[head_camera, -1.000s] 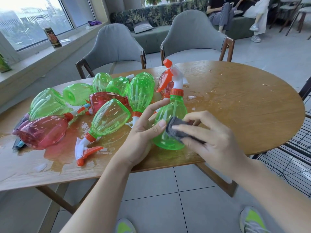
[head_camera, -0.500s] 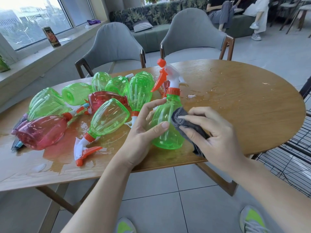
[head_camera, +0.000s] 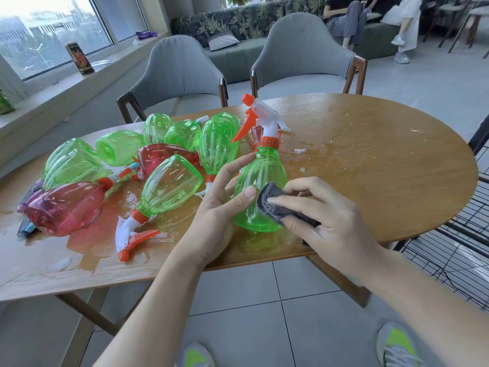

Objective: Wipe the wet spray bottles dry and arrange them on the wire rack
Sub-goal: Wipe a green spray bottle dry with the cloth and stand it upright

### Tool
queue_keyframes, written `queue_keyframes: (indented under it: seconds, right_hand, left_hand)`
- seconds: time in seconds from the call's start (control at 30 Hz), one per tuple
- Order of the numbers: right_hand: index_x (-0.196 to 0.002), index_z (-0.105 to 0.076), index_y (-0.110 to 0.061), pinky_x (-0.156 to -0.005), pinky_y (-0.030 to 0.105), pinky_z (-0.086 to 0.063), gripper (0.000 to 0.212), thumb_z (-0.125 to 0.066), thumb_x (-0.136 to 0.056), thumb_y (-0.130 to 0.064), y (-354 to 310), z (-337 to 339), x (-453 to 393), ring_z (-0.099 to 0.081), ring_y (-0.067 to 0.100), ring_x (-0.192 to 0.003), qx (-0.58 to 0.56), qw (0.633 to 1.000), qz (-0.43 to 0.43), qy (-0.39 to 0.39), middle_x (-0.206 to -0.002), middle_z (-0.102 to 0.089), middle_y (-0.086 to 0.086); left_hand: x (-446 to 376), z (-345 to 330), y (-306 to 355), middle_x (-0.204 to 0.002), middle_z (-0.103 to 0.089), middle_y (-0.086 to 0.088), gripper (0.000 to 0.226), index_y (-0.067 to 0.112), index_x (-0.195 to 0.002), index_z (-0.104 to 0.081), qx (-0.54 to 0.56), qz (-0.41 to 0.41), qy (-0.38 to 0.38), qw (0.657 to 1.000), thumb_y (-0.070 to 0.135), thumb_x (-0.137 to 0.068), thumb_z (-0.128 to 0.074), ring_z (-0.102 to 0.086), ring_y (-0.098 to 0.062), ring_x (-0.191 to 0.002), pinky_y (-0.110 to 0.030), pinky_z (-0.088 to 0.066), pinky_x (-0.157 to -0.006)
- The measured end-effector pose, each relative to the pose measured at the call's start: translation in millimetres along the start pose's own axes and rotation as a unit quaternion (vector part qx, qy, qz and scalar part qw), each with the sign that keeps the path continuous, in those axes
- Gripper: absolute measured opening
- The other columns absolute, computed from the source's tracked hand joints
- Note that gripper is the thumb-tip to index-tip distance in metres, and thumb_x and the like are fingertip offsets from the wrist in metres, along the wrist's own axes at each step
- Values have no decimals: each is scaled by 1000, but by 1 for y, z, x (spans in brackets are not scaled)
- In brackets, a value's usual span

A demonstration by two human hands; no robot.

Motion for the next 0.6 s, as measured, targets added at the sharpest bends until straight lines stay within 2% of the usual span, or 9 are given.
queue_keyframes:
  seconds: [0.1,0.2,0.3,0.33,0.43,0.47,0.53,0.6]
  right_hand:
    - [-117,-75,-4,-91,18,-47,23,-67,-98,-13,2,2,-8,-63,20,-97,3,999,-17,31,-110,-65,14]
    - [-117,-75,-5,-92,15,-45,22,-70,-97,-11,0,-1,-7,-63,17,-100,-5,998,-39,44,-111,-66,12]
    - [-116,-77,-5,-89,15,-45,22,-68,-97,-11,-4,-5,1,-62,20,-96,-6,1000,-15,14,-108,-65,13]
    - [-115,-78,-4,-89,17,-45,21,-68,-97,-10,-6,-7,5,-62,22,-95,-3,1000,4,-4,-107,-65,14]
    - [-113,-78,-3,-87,27,-49,19,-69,-98,-8,-10,-14,12,-62,28,-93,22,996,62,-58,-105,-65,17]
    - [-114,-77,-3,-87,30,-50,19,-69,-98,-8,-10,-15,12,-61,30,-92,35,994,76,-67,-105,-65,18]
    - [-116,-77,-3,-86,33,-50,20,-69,-98,-7,-9,-14,10,-61,32,-92,51,992,90,-71,-106,-65,19]
    - [-117,-76,-2,-88,32,-50,21,-69,-98,-8,-7,-11,7,-62,31,-93,48,993,88,-63,-106,-65,19]
  left_hand:
    - [0,1,1,-156,-56,-13,61,36,-147,-60,9,7,-7,1000,32,-90,-80,-33,-45,-156,-73,-31,-122]
    - [-1,0,2,-160,-52,-13,72,36,-149,-58,8,5,-4,1000,45,-85,-88,-27,-47,-158,-74,-27,-123]
    - [-2,1,0,-162,-48,-14,75,39,-150,-56,-2,-4,11,1000,50,-83,-88,-27,-48,-157,-74,-21,-124]
    - [-2,2,-1,-162,-49,-12,70,41,-148,-57,-12,-7,16,1000,49,-85,-86,-29,-46,-157,-73,-21,-125]
    - [-3,1,-1,-157,-55,9,52,49,-141,-62,-46,-3,30,998,39,-91,-75,-36,-20,-155,-57,-25,-129]
    - [-3,0,-1,-157,-55,12,50,50,-139,-63,-47,1,34,998,36,-92,-73,-36,-16,-154,-55,-26,-130]
    - [-2,-1,3,-160,-53,9,52,49,-139,-64,-38,4,41,998,40,-90,-77,-32,-19,-157,-57,-25,-130]
    - [-1,-2,6,-162,-51,-2,66,45,-144,-62,-18,-2,33,999,52,-83,-86,-31,-32,-159,-66,-23,-127]
Point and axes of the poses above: each hand's wrist, its own x-axis away from the middle knuckle, its own z-axis out of the back of the hand, y = z × x, the point moved 3 cm from there along -x, towards the middle knuckle
